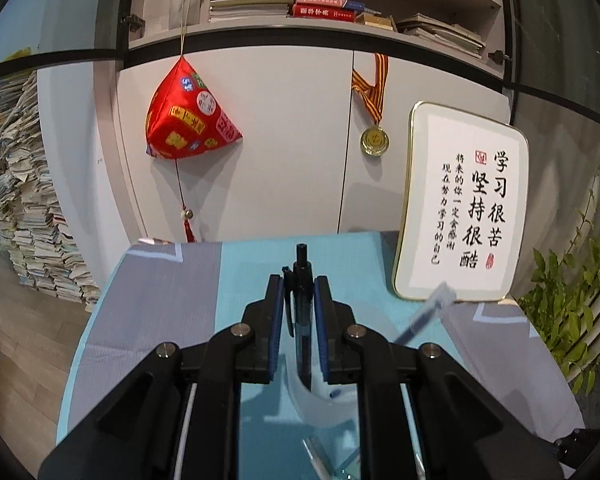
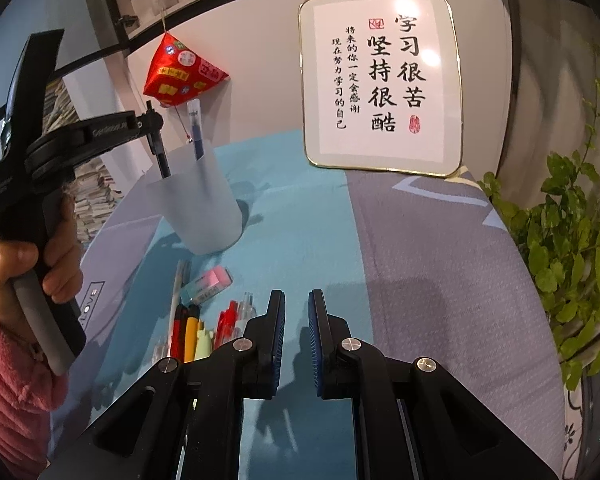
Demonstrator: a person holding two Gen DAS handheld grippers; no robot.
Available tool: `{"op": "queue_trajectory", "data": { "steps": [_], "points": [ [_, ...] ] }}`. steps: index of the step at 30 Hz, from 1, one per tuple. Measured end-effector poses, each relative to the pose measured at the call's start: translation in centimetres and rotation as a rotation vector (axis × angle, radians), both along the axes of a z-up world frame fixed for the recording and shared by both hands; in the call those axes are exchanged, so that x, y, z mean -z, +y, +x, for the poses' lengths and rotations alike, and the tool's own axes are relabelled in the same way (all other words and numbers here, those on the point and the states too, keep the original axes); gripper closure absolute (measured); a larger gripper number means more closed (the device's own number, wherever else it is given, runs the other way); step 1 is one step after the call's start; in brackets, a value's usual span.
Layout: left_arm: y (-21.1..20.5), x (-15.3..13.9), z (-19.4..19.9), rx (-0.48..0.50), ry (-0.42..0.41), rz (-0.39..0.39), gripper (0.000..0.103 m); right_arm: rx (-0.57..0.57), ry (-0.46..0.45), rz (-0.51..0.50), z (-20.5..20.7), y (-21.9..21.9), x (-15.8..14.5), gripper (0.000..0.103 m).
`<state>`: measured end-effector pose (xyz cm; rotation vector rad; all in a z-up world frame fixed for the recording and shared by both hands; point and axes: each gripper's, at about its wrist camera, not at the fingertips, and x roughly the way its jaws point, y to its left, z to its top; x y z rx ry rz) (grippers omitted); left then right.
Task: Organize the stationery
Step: 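Lower the black pen into the frosted cup and open the left gripper, then grasp a clear pen with the left gripper while the right grasps another clear pen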
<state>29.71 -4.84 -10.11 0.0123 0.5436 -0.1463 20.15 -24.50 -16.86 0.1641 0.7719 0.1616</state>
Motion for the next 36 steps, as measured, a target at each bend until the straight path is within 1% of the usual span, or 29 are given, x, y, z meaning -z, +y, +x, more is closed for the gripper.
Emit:
{"op": "queue_trajectory", "data": {
  "steps": [4, 9, 10, 11, 12, 13, 15, 17, 19, 21, 26, 29, 32, 33, 36],
  "points": [
    [0.4, 0.5, -0.3, 0.006, 0.037, -0.014, 0.089, -0.001, 0.009, 0.003, -0.2, 0.1, 0.0, 0.093],
    [1.0, 0.3, -1.0, 0.014, 0.058, -0.038, 0.087, 0.002, 0.014, -0.002, -0.4, 0.4, -0.1, 0.093],
    [1.1, 0.3, -1.1, 0.013, 0.061, -0.040, 0.085, 0.001, 0.014, -0.004, -0.5, 0.4, -0.2, 0.093],
    [1.3, 0.2, -1.4, 0.013, 0.063, -0.045, 0.081, 0.001, 0.015, -0.006, -0.5, 0.5, -0.2, 0.093],
    [1.6, 0.0, -1.8, 0.012, 0.064, -0.055, 0.076, 0.000, 0.017, -0.007, -0.5, 0.6, -0.2, 0.093],
    [1.9, -0.2, -2.3, 0.013, 0.062, -0.065, 0.072, -0.003, 0.020, -0.009, -0.5, 0.7, -0.2, 0.093],
    [2.3, -0.5, -3.3, 0.003, 0.057, -0.069, 0.061, -0.011, 0.032, -0.016, -0.5, 1.0, 0.0, 0.093],
    [2.8, -0.6, -4.7, 0.005, 0.057, -0.063, 0.059, -0.013, 0.043, -0.021, -0.6, 1.2, 0.2, 0.093],
    [3.1, -0.4, -5.8, 0.014, 0.075, -0.065, 0.059, -0.018, 0.058, -0.020, -0.5, 1.5, 0.5, 0.093],
    [3.6, 0.3, -7.1, 0.026, 0.106, -0.074, 0.059, -0.024, 0.072, -0.020, -0.4, 1.7, 0.8, 0.093],
    [4.2, 2.7, -8.9, 0.047, 0.187, -0.065, 0.059, -0.037, 0.105, -0.033, -0.1, 2.7, 1.6, 0.093],
    [4.5, 4.6, -9.9, 0.067, 0.258, -0.084, 0.059, -0.047, 0.127, -0.046, 0.2, 3.4, 2.0, 0.093],
    [4.2, 6.3, -10.9, 0.123, 0.347, -0.109, 0.059, -0.057, 0.136, -0.058, 0.3, 4.1, 2.1, 0.093],
    [3.8, 6.8, -11.2, 0.145, 0.370, -0.104, 0.059, -0.058, 0.137, -0.061, 0.3, 4.2, 2.2, 0.093],
    [2.4, 7.7, -12.1, 0.189, 0.388, -0.069, 0.058, -0.054, 0.141, -0.066, 0.4, 4.7, 2.4, 0.092]
  ]
}}
